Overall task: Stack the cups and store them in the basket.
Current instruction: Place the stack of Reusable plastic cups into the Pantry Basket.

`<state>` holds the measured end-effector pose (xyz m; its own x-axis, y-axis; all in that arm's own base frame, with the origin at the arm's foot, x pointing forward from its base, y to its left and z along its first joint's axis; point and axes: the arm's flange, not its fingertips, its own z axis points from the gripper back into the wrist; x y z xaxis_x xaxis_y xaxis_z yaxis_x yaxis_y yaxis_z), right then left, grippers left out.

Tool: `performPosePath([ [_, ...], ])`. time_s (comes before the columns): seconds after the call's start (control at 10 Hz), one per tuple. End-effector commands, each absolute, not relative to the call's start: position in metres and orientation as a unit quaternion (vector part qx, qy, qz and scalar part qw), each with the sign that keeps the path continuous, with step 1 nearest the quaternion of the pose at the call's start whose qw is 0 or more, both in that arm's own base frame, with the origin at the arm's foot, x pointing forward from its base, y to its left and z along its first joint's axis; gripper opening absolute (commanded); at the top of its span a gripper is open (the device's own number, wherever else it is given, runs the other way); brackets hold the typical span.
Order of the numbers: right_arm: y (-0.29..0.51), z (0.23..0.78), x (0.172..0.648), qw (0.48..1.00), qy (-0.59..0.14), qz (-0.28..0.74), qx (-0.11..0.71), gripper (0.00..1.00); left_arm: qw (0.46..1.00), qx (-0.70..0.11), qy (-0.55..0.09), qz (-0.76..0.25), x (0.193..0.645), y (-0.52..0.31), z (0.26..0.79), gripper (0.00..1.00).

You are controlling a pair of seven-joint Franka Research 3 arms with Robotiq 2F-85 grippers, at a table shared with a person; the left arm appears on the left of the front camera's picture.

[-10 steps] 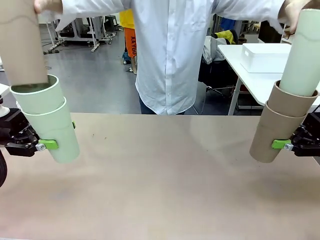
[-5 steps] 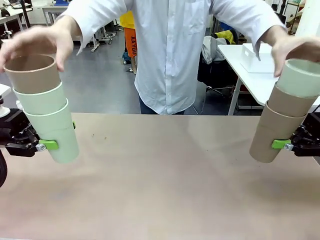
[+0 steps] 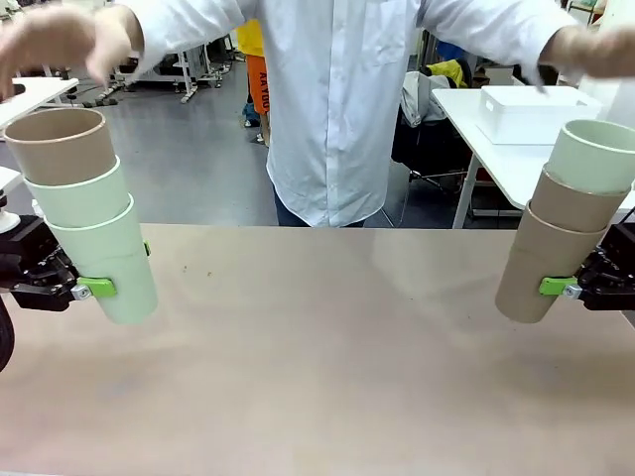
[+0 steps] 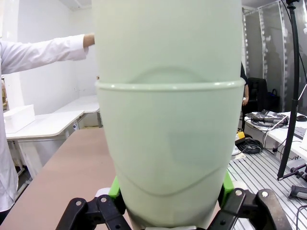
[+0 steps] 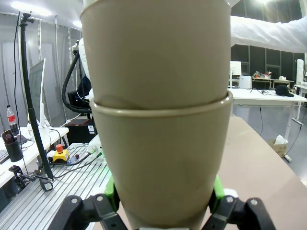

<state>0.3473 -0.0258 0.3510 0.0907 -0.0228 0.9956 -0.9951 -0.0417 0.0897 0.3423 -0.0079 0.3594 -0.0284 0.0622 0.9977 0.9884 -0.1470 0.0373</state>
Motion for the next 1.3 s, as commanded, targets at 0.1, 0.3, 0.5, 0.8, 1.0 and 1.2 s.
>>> performPosePath([
  [0.1, -0.0257, 0.3539, 0.3476, 0.504, -0.476, 0.482, 0.536, 0.85, 0.434, -0.545, -0.485, -0.529, 0.3417, -0.0098, 0.3625, 0.85],
  [0.3, -0.0257, 0.3539, 0.3476, 0.504, -0.476, 0.482, 0.536, 0.85, 0.434, -0.545, -0.485, -0.529, 0.3417, -0.0098, 0.3625, 0.85],
  [0.5, -0.0257, 0.3539, 0.3476, 0.504, -0.476, 0.482, 0.536, 0.85, 0.434, -0.545, -0.485, -0.529, 0.3417, -0.0098, 0.3625, 0.85],
  [0.8, -0.0257, 0.3539, 0.3476, 0.504, -0.476, 0.482, 0.536, 0.85, 0.434, -0.545, -0.485, -0.529, 0.3417, -0.0098, 0.3625, 0.85],
  [1.0, -0.0257, 0.3539, 0.3476, 0.504, -0.476, 0.482, 0.536, 0.85, 0.434, -0.545, -0.485, -0.529, 0.3417, -0.0098, 0.3625, 0.85],
  [1.2, -0.0257, 0.3539, 0.3476, 0.504, -0.476, 0.482, 0.536, 0.85, 0.434, -0.545, -0.485, -0.529, 0.3417, -0.0098, 0.3625, 0.85],
])
